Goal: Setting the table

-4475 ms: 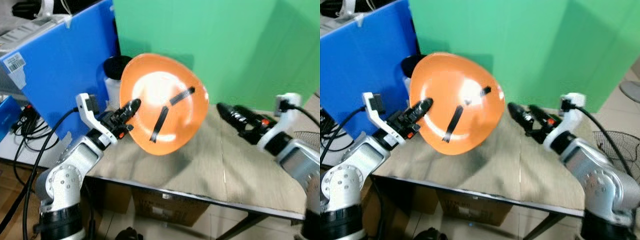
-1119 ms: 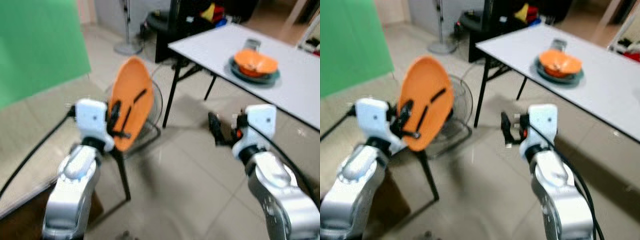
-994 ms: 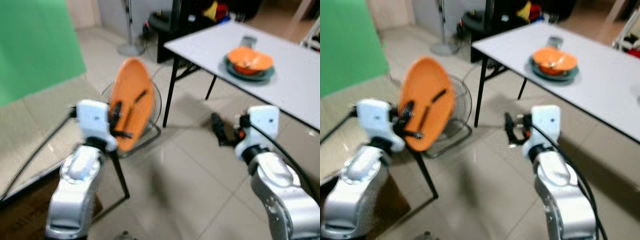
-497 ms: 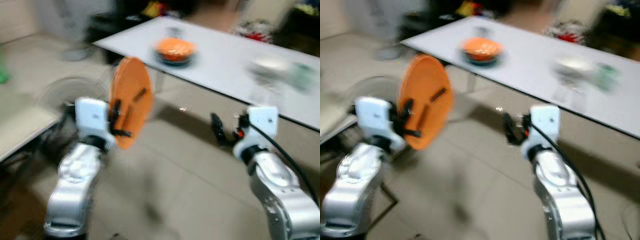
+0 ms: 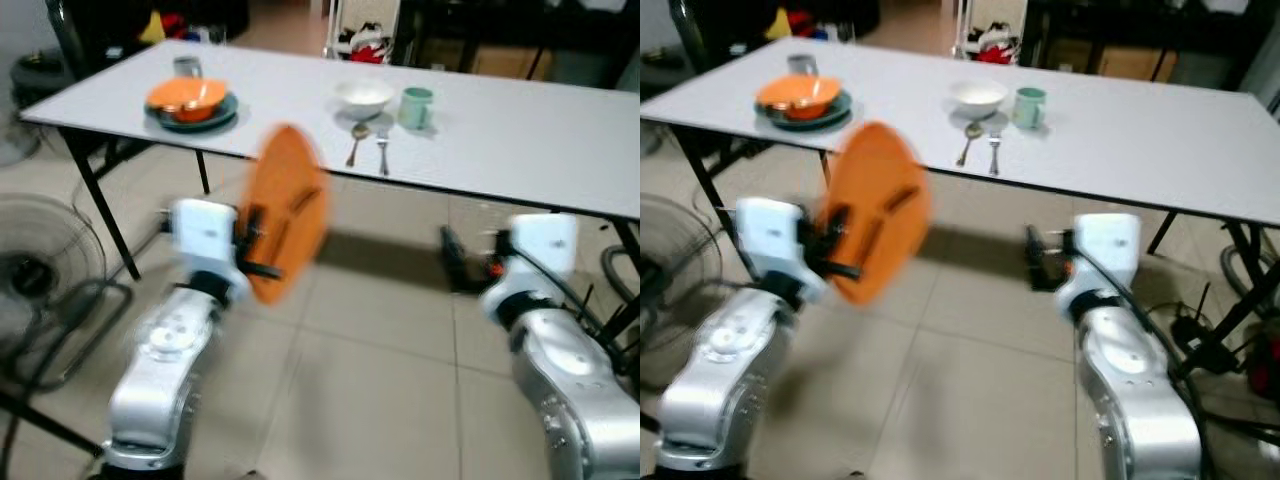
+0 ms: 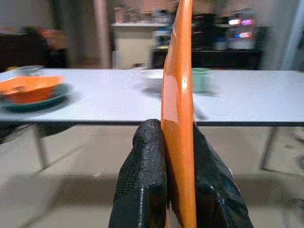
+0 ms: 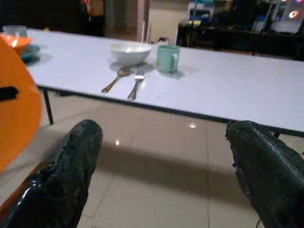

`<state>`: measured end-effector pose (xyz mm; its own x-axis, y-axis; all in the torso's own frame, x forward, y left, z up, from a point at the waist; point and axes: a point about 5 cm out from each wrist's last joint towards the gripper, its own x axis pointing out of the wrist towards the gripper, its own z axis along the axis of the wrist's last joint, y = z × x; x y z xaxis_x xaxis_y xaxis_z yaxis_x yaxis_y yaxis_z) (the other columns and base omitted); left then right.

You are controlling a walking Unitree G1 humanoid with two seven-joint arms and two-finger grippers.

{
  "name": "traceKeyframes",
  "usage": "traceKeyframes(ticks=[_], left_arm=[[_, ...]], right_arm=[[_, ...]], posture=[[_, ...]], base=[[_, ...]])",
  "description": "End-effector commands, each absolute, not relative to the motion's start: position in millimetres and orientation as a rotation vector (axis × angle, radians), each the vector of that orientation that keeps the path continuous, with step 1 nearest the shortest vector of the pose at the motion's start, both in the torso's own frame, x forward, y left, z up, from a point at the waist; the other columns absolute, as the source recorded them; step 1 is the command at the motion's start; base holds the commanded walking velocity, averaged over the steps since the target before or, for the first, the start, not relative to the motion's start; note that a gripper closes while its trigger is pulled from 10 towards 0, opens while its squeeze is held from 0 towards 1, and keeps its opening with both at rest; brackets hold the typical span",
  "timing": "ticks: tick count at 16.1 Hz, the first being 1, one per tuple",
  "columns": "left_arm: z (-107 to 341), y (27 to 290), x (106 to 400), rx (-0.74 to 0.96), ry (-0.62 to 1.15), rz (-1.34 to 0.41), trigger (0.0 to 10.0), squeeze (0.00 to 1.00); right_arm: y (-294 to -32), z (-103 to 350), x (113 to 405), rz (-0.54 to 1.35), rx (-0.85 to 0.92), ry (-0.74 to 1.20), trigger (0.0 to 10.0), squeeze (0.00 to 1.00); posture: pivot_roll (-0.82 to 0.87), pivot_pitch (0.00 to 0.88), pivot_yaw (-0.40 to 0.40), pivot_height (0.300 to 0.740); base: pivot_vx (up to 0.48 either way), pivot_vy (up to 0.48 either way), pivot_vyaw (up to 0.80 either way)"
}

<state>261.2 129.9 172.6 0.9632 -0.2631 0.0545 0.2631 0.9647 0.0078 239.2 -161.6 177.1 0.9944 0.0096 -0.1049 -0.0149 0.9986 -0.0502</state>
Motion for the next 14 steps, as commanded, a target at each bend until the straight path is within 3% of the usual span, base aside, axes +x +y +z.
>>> traceKeyframes(ticks=[1,6,10,14], left_arm=[[184.1,141.5,262.5,0.016,-0.101,-0.214,10.0,0.0],[183.5,139.0,260.8,0.026,-0.122,-0.252,10.0,0.0],[182.5,135.5,259.0,0.007,-0.126,-0.302,10.0,0.0],[182.9,132.8,258.8,-0.006,-0.129,-0.323,10.0,0.0]], right_arm=[[-153.8,177.8,239.5,0.041,-0.038,0.105,10.0,0.0],[-156.1,175.4,239.8,0.019,-0.027,0.132,10.0,0.0],[-164.2,179.2,241.8,-0.019,-0.098,0.09,10.0,0.0],[-162.4,179.5,240.7,-0.01,-0.052,0.093,10.0,0.0]], posture=[[0.08,0.0,0.006,0.74],[0.07,0.0,0.008,0.74],[0.07,0.0,0.011,0.74],[0.06,0.0,0.014,0.74]], base=[[0.0,0.0,0.0],[0.0,0.0,0.0],[0.349,0.0,0.0],[0.406,0.0,-0.72]])
